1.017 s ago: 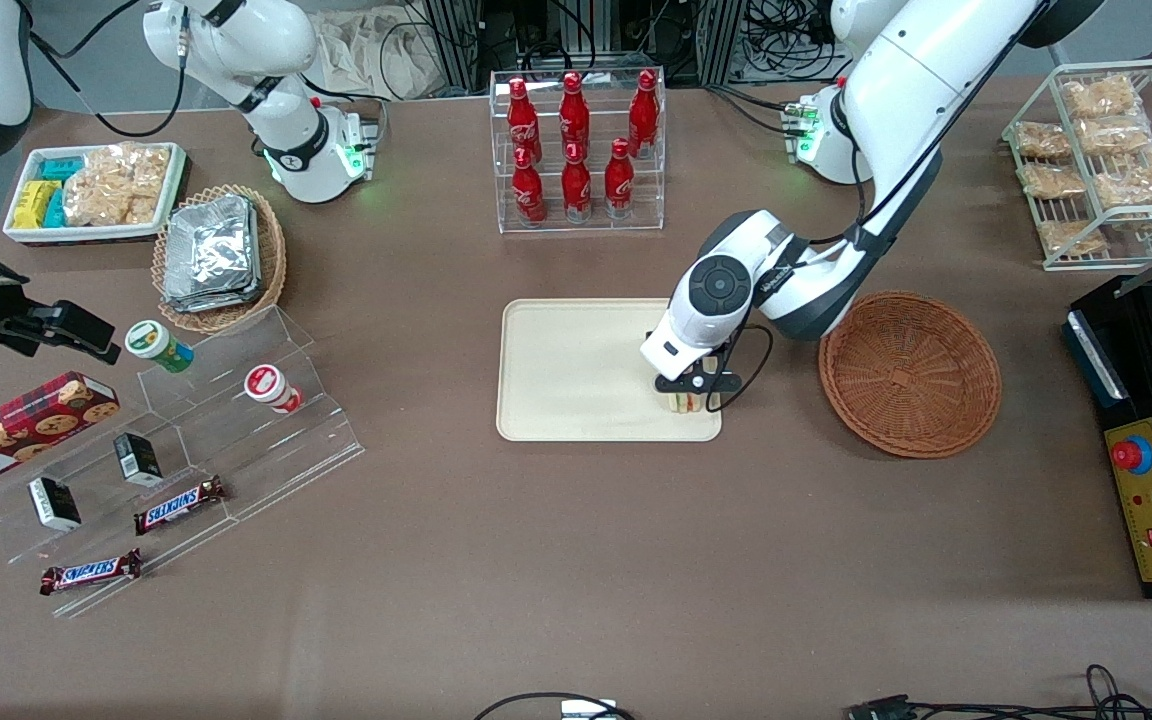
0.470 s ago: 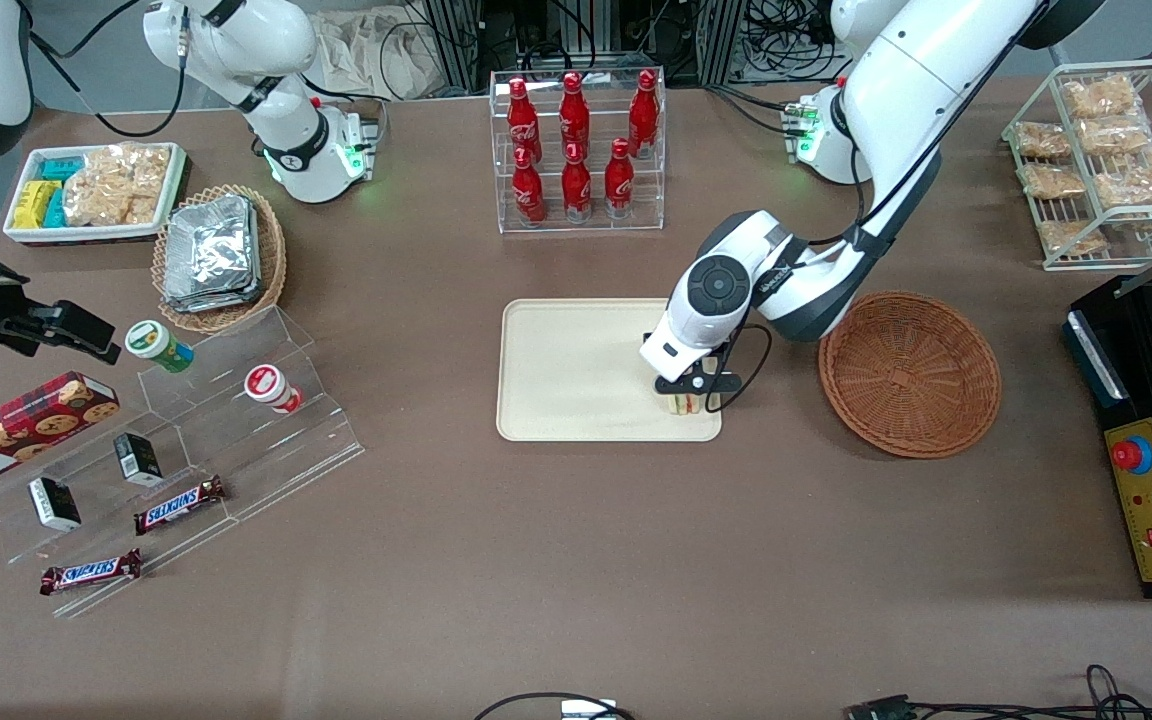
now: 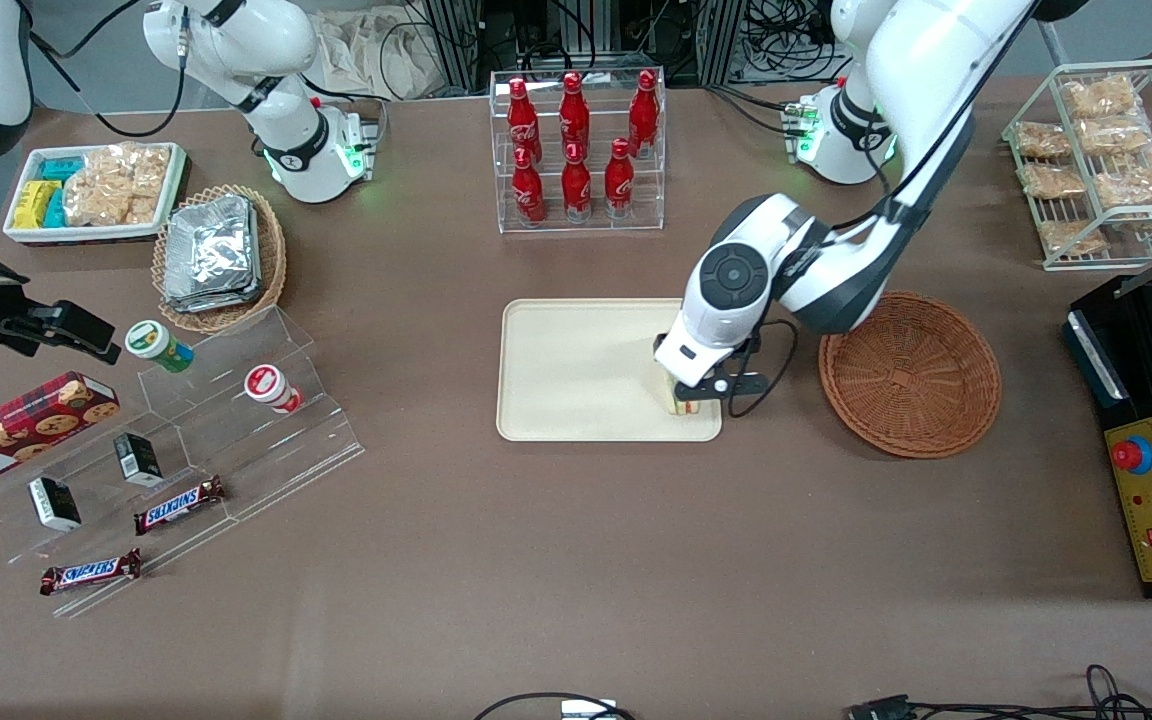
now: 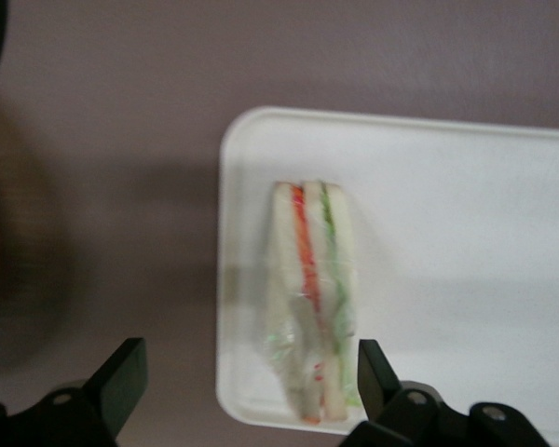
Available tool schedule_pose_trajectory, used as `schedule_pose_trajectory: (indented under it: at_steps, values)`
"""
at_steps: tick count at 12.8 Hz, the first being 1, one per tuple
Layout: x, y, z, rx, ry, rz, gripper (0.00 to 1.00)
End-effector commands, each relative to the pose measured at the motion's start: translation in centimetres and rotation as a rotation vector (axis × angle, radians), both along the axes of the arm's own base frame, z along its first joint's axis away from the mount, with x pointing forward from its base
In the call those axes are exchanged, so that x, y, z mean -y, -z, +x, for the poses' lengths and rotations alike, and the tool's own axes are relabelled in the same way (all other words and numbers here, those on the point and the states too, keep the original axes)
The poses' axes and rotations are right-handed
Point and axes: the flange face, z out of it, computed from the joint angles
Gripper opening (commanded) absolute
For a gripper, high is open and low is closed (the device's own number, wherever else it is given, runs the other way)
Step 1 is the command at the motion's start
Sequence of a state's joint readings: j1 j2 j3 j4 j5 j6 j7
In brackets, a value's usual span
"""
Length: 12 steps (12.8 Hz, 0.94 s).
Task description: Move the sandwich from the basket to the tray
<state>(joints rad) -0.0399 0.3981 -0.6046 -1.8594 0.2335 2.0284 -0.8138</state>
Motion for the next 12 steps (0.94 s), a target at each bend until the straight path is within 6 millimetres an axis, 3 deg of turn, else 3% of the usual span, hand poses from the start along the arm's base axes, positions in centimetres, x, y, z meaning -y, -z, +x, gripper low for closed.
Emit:
schedule_pose_trajectory:
  at_steps: [1,3,5,6,9,11,12]
  values:
    - [-2.7,-7.7,1.8,0.033,0.018,0.038,1.0]
    - [-7.4,-14.1,4.2,-0.009,0.029,-0.023,1.0]
    - [-15.1,-19.4,5.7,-0.034,0.034,-0.078,1.0]
    - [-18.8,-21.7,5.5,-0.005,0.021,-0.066,1.0]
    - [-26.1,-25.7,3.7,0.011,0.016,-0.015,1.0]
    - [-30.0,-26.4,2.5,0.017,-0.004,-0.007,1.0]
    - [-30.9,-26.5,2.2,0.034,-0.006,-0.012,1.0]
